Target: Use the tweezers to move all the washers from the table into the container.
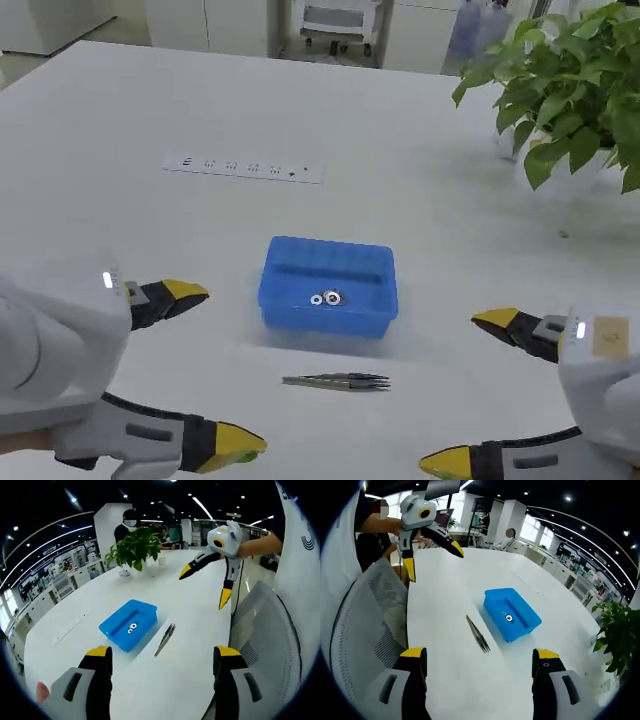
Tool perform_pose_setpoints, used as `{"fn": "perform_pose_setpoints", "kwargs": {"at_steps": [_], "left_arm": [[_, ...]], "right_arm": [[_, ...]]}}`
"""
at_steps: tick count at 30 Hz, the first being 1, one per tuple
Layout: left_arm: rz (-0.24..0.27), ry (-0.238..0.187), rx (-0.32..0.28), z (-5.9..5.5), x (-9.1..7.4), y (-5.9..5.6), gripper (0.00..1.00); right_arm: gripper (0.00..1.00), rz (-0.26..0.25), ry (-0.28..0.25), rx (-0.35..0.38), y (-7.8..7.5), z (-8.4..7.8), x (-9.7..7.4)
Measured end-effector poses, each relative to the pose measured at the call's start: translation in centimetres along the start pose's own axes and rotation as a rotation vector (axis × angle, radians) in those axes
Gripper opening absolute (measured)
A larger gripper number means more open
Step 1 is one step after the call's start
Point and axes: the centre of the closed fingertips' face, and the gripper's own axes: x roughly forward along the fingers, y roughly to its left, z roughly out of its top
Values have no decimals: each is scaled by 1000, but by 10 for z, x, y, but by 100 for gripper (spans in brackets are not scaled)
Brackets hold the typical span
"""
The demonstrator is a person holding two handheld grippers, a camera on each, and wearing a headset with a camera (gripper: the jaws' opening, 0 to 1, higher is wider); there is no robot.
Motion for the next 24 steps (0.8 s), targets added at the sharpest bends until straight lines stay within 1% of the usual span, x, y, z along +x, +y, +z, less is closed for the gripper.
{"fn": "perform_pose_setpoints", "kwargs": {"at_steps": [1,3,4,5,6,7,10,13,15,16,19,22,24], "left_arm": [[-2,0,-1,1,0,-1,89],[-5,-4,11,4,-2,-3,91],[-1,-13,13,6,-2,-4,91],[5,-23,5,8,-2,-3,91],[11,-36,-15,9,-3,-3,91],[5,-38,-23,10,-4,-4,92],[-5,-45,-23,10,-5,-7,93],[-19,-62,-45,12,-5,-10,94],[-14,-66,-44,13,-5,-8,94],[-6,-62,-36,12,-5,-6,94],[-1,-54,-24,12,-5,-3,95],[1,-67,-22,16,-5,0,95],[-1,-66,-18,17,-4,1,95]], "right_arm": [[90,1,-5,6,1,1,0],[93,1,-44,24,3,8,0],[94,4,-70,29,4,13,0],[96,6,-80,35,5,15,1],[98,14,-93,45,7,18,2],[99,17,-98,48,8,19,2],[100,28,-117,33,11,27,5],[100,47,-119,31,13,30,7],[100,61,-117,35,13,33,8],[100,62,-123,35,13,34,8],[100,63,-114,23,11,36,7],[100,71,-111,22,11,36,5],[100,80,-111,28,11,35,5]]}}
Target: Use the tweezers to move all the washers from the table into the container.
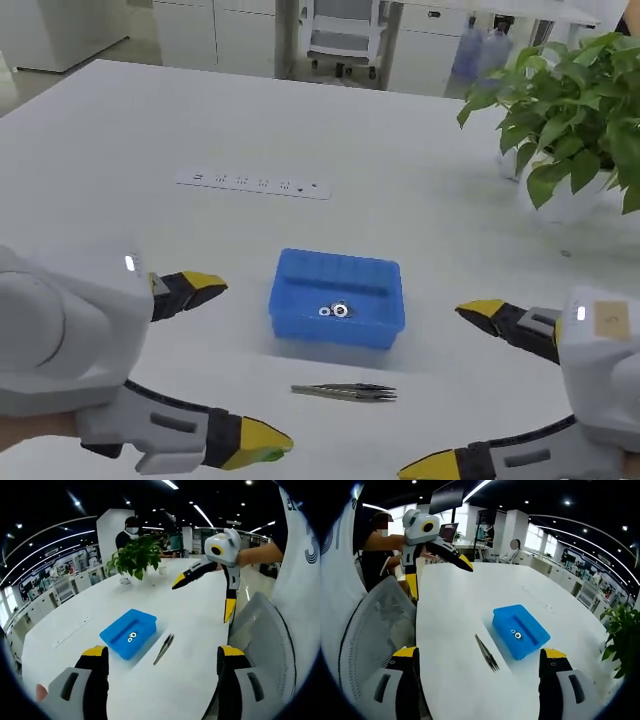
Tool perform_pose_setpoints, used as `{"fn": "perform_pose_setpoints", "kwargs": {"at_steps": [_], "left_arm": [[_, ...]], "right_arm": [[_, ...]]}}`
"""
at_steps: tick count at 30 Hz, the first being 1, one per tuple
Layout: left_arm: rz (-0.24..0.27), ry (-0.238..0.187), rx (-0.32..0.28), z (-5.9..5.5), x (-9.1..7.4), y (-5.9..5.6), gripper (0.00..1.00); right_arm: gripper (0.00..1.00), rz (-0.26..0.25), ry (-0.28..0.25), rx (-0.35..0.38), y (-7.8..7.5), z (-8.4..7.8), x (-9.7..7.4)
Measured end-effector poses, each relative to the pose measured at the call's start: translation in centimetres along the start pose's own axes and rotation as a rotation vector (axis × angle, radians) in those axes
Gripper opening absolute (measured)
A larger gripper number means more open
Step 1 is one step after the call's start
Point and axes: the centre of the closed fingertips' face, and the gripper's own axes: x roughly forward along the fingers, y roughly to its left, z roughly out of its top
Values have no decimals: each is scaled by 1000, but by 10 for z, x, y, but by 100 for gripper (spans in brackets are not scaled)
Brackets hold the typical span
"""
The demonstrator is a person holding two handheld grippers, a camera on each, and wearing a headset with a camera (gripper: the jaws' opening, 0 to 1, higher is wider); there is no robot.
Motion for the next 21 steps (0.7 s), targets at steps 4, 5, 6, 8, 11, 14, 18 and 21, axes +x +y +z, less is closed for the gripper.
{"fn": "perform_pose_setpoints", "kwargs": {"at_steps": [4,5,6,8,11,14,18,21], "left_arm": [[10,15,5,-1,2,0,95],[12,17,4,-1,2,0,96],[12,20,5,-1,2,-1,96],[13,26,10,-1,3,-4,96],[9,36,15,-1,3,-6,96],[12,40,20,-1,2,-6,97],[11,80,21,-7,1,-6,97],[12,83,35,-8,-1,-6,97]], "right_arm": [[100,12,-6,17,-1,-1,-2],[100,13,-12,17,-1,0,-2],[100,14,-14,17,-1,0,-3],[100,16,-18,20,-1,0,-4],[100,20,-27,25,-1,-1,-3],[100,24,-33,25,0,0,-3],[100,31,-31,32,1,-2,-1],[100,32,-26,37,2,-4,-1]]}}
